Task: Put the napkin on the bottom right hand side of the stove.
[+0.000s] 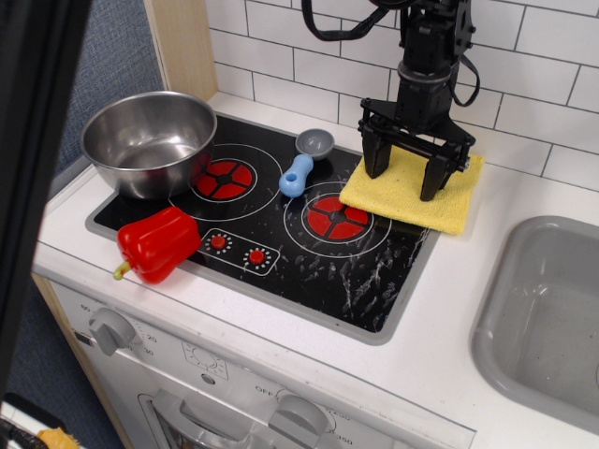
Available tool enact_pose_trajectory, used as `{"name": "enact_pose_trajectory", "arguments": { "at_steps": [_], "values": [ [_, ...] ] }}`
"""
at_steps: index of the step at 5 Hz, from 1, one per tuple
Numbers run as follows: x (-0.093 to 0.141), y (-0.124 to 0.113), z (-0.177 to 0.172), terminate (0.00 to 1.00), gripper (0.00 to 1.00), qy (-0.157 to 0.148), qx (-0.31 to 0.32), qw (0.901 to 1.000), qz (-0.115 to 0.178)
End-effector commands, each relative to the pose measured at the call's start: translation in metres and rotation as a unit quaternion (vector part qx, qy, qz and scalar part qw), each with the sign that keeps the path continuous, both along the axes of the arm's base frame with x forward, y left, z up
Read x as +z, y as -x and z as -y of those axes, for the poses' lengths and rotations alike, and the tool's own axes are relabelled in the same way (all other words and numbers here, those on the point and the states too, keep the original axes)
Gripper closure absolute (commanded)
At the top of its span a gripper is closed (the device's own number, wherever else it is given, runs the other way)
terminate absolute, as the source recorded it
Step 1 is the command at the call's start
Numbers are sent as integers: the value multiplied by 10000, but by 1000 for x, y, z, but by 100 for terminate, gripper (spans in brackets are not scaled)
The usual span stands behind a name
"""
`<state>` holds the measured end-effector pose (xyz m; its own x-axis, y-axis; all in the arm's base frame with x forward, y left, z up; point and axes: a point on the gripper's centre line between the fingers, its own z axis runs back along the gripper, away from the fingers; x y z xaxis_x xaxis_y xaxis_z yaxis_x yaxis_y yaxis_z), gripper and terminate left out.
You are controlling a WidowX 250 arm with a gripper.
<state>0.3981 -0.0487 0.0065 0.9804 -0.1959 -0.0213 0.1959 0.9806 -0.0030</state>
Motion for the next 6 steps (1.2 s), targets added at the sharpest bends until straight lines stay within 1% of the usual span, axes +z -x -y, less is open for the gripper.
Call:
{"name": "enact_pose_trajectory", "arguments": {
  "at_steps": [1,3,4,5,6],
  "values": [
    [3,75,24,0,0,-56,-849,9959,-317],
    [12,133,8,0,0,-52,-792,9961,-395],
    [11,146,9,0,0,-66,-872,9952,-442],
    [15,144,11,0,0,-77,-918,9954,-259],
    [53,132,21,0,0,-177,-933,9925,766]
  ]
}}
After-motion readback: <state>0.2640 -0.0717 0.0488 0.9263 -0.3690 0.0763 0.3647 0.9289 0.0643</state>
